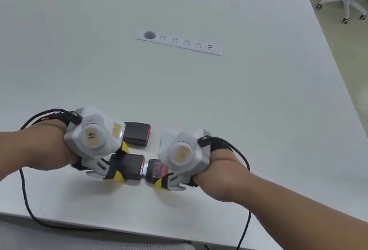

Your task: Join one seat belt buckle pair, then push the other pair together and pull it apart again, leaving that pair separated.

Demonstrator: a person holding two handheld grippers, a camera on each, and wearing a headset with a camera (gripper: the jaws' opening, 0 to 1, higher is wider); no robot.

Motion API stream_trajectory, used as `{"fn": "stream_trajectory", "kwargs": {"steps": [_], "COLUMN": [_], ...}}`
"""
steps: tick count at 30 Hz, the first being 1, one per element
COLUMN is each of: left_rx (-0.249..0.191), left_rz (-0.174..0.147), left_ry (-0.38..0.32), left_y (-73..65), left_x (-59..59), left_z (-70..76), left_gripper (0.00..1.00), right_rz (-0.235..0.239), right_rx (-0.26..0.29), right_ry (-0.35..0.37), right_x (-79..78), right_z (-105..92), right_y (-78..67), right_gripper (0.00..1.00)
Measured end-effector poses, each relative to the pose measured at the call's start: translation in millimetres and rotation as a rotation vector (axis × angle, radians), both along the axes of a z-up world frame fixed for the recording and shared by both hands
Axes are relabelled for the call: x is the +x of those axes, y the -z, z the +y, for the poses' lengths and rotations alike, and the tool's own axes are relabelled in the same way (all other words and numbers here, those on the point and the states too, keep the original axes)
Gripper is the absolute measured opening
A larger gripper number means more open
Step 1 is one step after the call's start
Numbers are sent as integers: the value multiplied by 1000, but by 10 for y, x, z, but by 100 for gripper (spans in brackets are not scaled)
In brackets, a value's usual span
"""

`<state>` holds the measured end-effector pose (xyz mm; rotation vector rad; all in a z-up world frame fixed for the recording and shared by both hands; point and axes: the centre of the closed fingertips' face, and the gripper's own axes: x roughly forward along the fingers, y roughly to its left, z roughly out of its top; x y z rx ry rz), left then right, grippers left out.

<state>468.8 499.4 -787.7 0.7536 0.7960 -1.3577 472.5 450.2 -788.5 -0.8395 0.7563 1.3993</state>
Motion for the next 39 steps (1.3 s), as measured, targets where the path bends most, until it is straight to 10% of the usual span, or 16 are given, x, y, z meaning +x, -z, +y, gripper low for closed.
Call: {"fn": "stream_trajectory", "kwargs": {"steps": [27, 39], "left_rx": [48, -16], "left_rz": [7, -27], "left_ry": [-1, -45], "left_y": [-9, -125], "left_x": [-28, 14], "left_z": [-5, 38], "left_gripper": [35, 44], "right_rz": [42, 31], "right_rx": [35, 84], "right_ry": [42, 92], "right_x": [-47, -61], "right_z": [11, -62], "right_y": [20, -133], "right_gripper": [33, 38]}}
